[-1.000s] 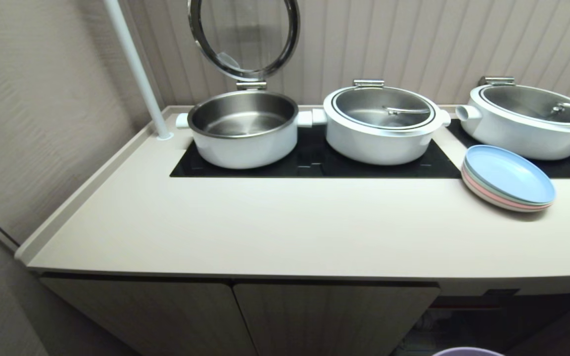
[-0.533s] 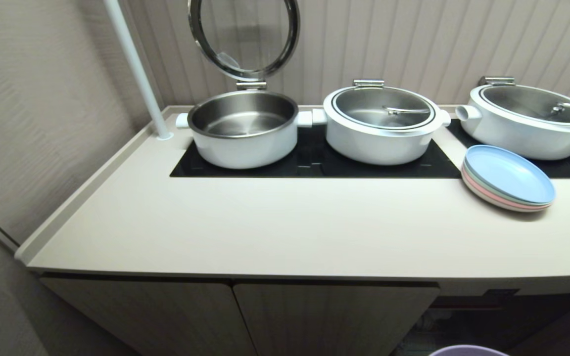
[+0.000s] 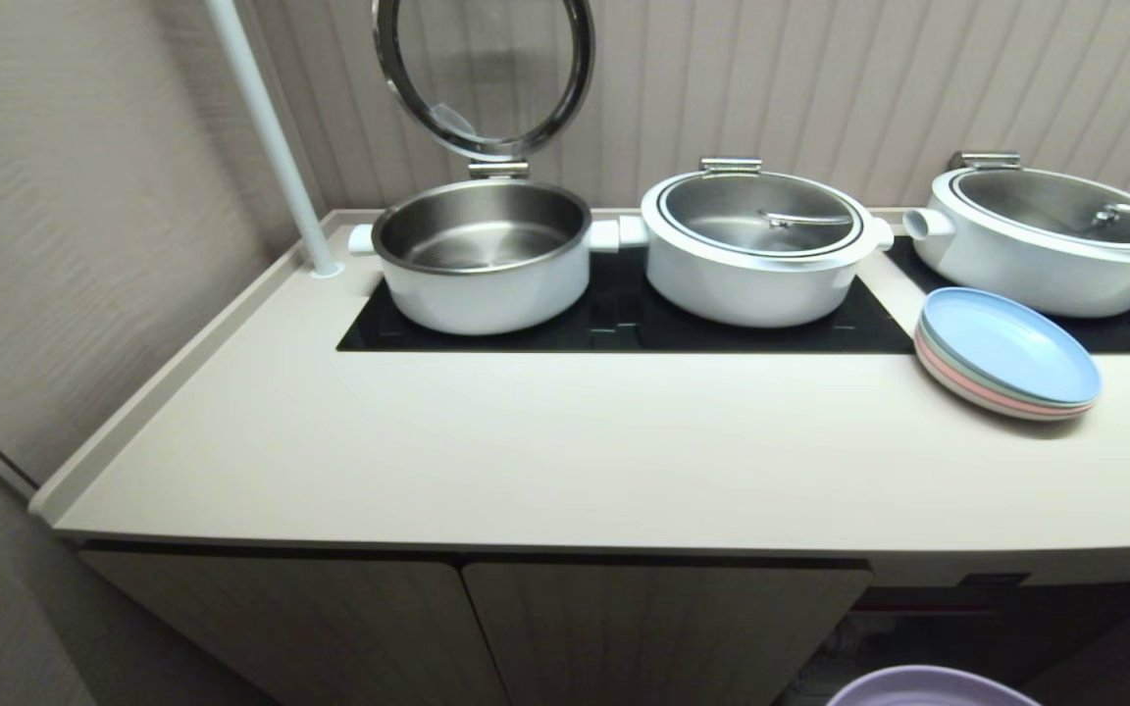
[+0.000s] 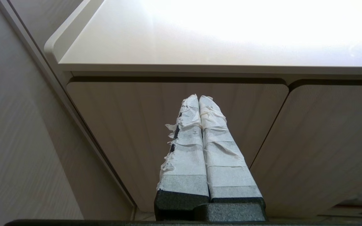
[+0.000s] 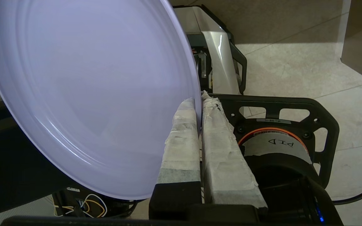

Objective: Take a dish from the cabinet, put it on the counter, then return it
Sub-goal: Put it back into the cabinet

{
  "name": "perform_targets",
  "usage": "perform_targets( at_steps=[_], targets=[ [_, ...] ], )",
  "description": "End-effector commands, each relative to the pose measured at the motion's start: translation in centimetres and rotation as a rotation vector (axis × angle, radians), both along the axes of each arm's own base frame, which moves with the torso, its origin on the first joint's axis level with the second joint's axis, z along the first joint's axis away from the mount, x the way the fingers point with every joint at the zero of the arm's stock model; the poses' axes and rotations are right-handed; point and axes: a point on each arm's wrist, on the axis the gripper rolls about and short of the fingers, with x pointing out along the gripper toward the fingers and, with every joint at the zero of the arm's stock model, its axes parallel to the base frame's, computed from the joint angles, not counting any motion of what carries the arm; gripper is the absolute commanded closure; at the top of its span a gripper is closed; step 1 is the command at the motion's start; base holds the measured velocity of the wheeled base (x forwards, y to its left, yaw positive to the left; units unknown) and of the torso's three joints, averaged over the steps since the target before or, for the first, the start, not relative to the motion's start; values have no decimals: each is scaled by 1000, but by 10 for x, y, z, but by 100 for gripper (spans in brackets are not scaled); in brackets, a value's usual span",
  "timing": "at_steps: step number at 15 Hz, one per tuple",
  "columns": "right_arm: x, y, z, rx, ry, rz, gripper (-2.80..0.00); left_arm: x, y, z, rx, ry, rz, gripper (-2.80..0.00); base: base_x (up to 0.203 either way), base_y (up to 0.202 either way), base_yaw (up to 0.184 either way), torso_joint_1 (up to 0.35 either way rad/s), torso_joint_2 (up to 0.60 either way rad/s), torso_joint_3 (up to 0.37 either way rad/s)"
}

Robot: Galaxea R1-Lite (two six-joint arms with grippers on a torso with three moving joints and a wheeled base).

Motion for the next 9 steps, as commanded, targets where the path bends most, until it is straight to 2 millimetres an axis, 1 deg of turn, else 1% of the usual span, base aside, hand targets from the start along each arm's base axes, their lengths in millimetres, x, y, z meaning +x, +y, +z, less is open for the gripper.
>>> perform_targets(
  at_steps=[1, 9],
  targets=[
    [0, 0, 1, 0, 5, -2, 0, 0, 0, 0, 0, 0, 1, 0, 0, 0, 0, 0, 0, 0],
    [0, 0, 4, 0, 10, -4, 0, 0, 0, 0, 1, 0, 1, 0, 0, 0, 0, 0, 0, 0]
  ],
)
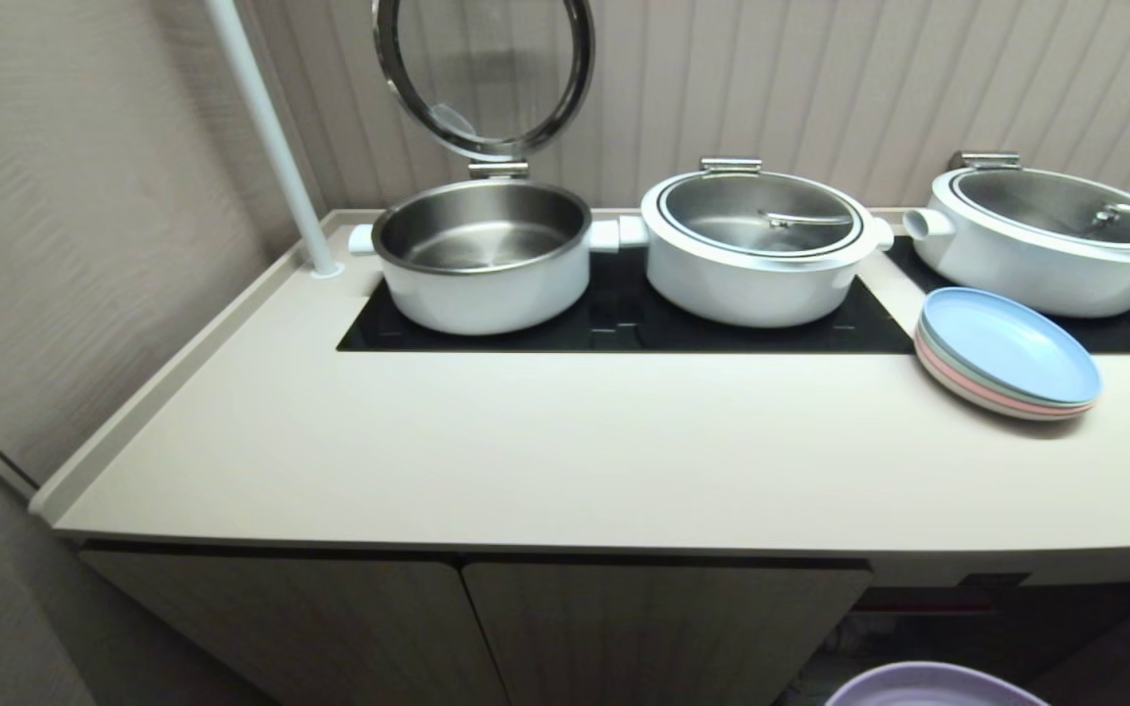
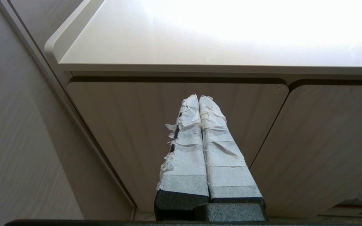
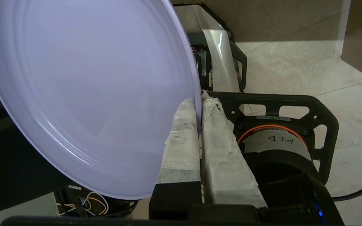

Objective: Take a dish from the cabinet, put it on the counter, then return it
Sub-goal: Put it back into the cabinet

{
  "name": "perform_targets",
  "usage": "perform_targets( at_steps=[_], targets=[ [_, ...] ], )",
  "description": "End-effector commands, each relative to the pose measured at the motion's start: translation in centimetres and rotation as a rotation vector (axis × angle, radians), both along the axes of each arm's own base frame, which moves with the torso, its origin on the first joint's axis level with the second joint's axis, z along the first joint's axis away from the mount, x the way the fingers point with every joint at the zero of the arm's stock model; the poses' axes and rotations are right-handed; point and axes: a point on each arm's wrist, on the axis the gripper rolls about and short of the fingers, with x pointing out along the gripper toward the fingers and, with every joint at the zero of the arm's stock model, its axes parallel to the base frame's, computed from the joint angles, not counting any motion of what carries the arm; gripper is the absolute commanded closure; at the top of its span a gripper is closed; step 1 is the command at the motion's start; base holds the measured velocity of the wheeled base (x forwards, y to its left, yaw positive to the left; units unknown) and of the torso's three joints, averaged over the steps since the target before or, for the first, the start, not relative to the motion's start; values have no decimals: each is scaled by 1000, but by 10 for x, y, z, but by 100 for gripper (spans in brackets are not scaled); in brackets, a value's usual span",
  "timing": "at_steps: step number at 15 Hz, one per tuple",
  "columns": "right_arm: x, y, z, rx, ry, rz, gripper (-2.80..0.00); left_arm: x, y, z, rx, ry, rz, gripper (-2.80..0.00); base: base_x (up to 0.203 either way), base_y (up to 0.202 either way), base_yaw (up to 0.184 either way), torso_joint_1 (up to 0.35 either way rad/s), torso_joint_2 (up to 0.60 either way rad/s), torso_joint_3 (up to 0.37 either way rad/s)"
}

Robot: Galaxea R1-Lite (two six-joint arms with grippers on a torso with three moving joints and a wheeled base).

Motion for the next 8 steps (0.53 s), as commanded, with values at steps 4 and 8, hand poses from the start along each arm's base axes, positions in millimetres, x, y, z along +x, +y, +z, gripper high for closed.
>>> perform_targets(
  at_steps=[4, 8],
  targets=[
    [-1, 0, 0, -2, 11, -3, 0, 0, 0, 0, -1, 0, 0, 0, 0, 0, 0, 0, 0, 0],
    [0, 0, 1, 0, 9, -6, 0, 0, 0, 0, -1, 0, 0, 0, 0, 0, 0, 0, 0, 0]
  ],
)
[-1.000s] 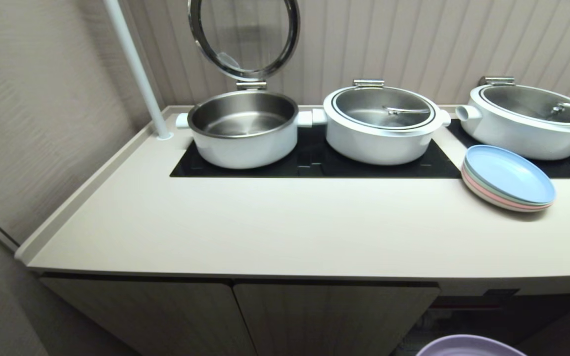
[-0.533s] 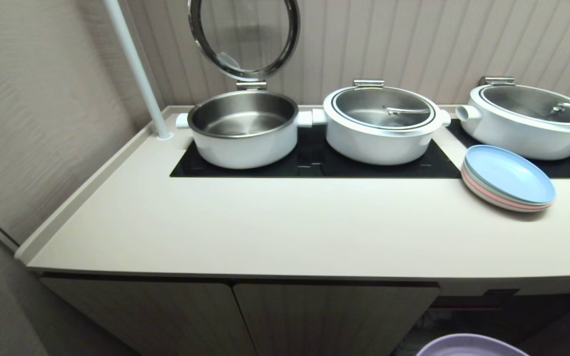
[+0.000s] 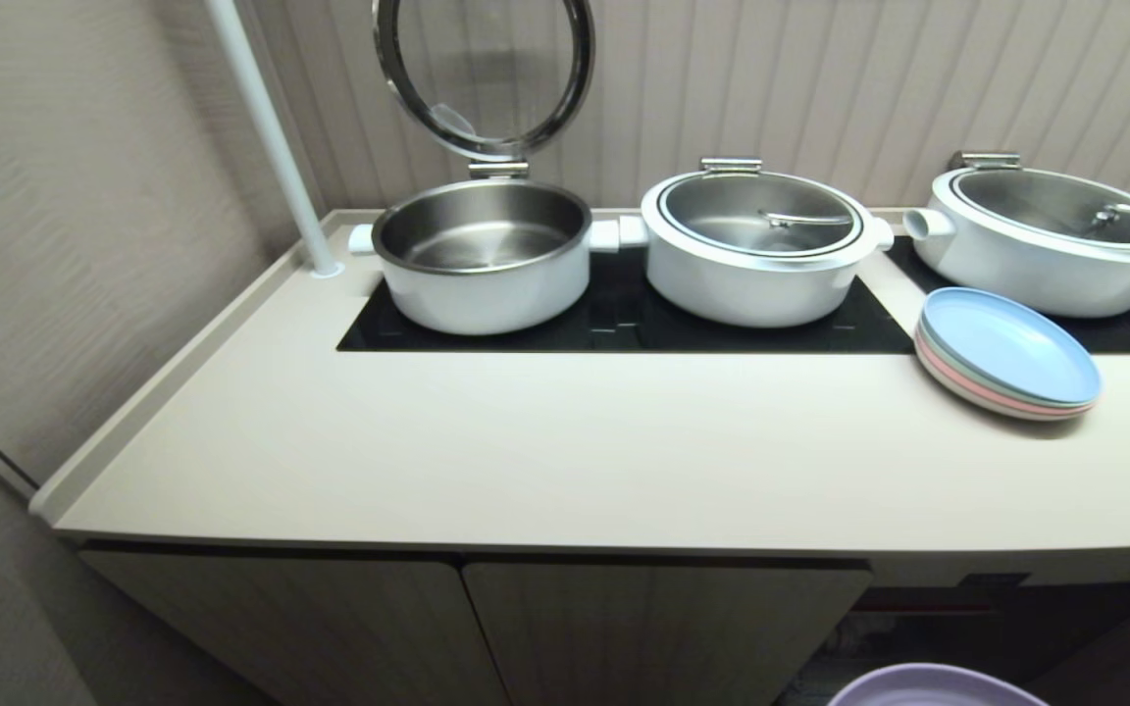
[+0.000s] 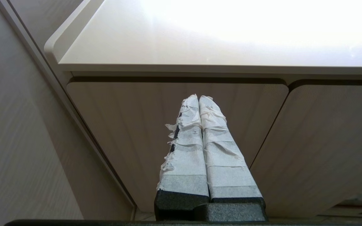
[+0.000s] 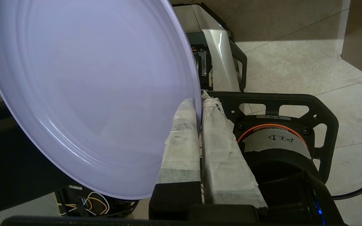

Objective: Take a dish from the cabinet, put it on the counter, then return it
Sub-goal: Put it back into the cabinet

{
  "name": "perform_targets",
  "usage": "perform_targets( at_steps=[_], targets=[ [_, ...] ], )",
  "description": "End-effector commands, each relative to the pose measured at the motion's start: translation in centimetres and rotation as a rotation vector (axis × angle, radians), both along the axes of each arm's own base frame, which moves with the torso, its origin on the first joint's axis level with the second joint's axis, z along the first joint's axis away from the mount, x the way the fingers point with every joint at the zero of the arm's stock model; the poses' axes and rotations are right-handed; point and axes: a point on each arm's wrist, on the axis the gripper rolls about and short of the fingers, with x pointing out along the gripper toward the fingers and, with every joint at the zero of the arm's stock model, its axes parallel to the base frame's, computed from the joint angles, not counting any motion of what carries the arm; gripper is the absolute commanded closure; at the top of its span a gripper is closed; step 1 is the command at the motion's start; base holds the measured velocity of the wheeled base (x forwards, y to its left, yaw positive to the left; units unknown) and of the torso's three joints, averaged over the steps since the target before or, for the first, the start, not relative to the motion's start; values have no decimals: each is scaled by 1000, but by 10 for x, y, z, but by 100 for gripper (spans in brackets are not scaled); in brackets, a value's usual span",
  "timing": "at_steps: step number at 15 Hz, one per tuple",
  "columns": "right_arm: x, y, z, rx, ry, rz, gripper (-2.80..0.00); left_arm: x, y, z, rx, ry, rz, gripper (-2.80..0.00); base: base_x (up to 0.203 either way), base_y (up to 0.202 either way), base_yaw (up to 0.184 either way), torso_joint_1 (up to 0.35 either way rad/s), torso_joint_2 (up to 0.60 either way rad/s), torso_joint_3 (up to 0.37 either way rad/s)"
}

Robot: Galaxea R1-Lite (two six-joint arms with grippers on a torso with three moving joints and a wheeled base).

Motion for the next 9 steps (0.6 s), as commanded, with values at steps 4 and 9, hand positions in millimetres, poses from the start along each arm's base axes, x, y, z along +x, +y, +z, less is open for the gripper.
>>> perform_targets(
  at_steps=[4, 9],
  targets=[
    [0, 1, 2, 7, 1, -8, 0, 0, 0, 0, -1, 0, 1, 0, 0, 0, 0, 0, 0, 0],
    [2, 2, 6, 22, -7, -17, 0, 0, 0, 0, -1, 0, 1, 0, 0, 0, 0, 0, 0, 0]
  ],
)
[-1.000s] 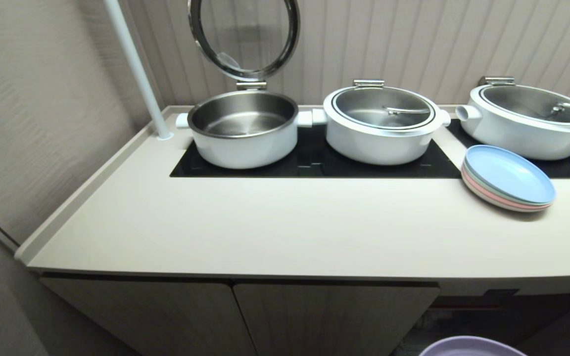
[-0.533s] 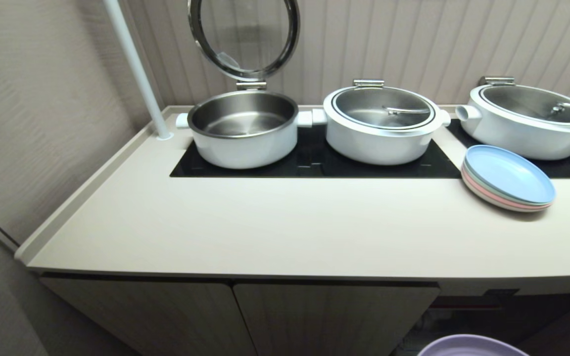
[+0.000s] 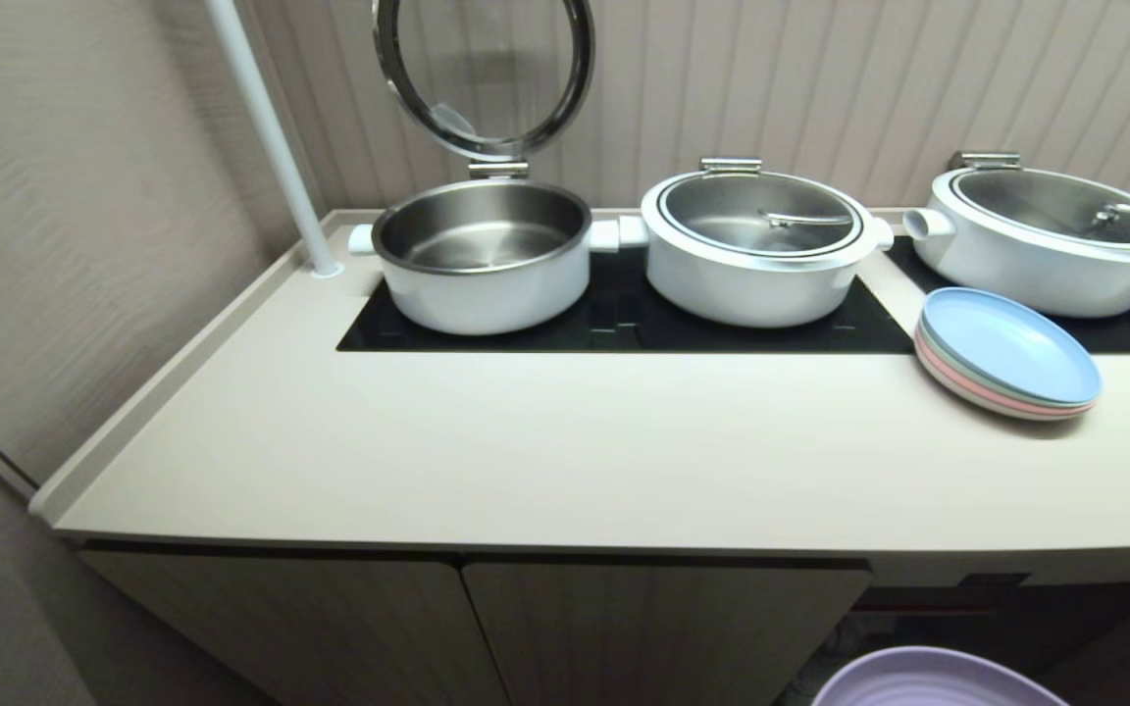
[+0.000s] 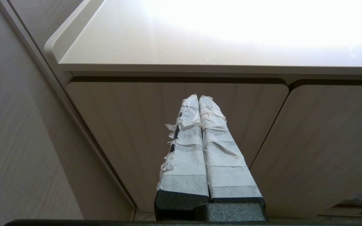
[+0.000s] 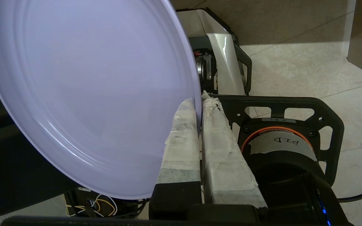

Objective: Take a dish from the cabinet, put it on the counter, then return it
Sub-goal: Put it back into the cabinet

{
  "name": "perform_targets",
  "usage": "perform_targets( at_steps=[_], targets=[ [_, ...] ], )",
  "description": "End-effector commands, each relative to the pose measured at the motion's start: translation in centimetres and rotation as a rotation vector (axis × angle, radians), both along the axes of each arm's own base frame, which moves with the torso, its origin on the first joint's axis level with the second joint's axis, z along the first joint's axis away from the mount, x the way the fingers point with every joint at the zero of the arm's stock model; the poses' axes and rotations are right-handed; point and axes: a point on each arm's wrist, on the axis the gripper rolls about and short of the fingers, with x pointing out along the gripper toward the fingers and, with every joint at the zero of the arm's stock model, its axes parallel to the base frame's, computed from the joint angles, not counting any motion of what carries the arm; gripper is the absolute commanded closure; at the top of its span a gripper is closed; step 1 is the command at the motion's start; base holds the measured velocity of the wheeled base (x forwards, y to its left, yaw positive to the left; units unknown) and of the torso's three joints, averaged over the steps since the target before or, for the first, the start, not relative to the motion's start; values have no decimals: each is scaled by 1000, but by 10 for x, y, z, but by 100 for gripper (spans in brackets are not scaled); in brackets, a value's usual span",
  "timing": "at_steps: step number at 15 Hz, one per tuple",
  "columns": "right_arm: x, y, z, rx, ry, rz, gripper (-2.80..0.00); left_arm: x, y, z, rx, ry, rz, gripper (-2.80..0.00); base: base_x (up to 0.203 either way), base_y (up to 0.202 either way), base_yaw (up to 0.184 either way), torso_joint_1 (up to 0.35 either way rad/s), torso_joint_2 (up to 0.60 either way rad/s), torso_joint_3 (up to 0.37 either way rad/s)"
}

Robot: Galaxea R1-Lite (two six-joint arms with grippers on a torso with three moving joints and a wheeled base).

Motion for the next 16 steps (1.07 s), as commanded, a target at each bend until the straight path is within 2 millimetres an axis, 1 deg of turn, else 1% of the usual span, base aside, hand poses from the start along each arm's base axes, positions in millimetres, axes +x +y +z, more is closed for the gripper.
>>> perform_targets(
  at_steps=[1, 16],
  targets=[
    [0, 0, 0, -1, 7, -3, 0, 0, 0, 0, -1, 0, 0, 0, 0, 0, 0, 0, 0, 0],
    [0, 0, -2, -7, 20, 2, 0, 0, 0, 0, -1, 0, 0, 0, 0, 0, 0, 0, 0, 0]
  ],
)
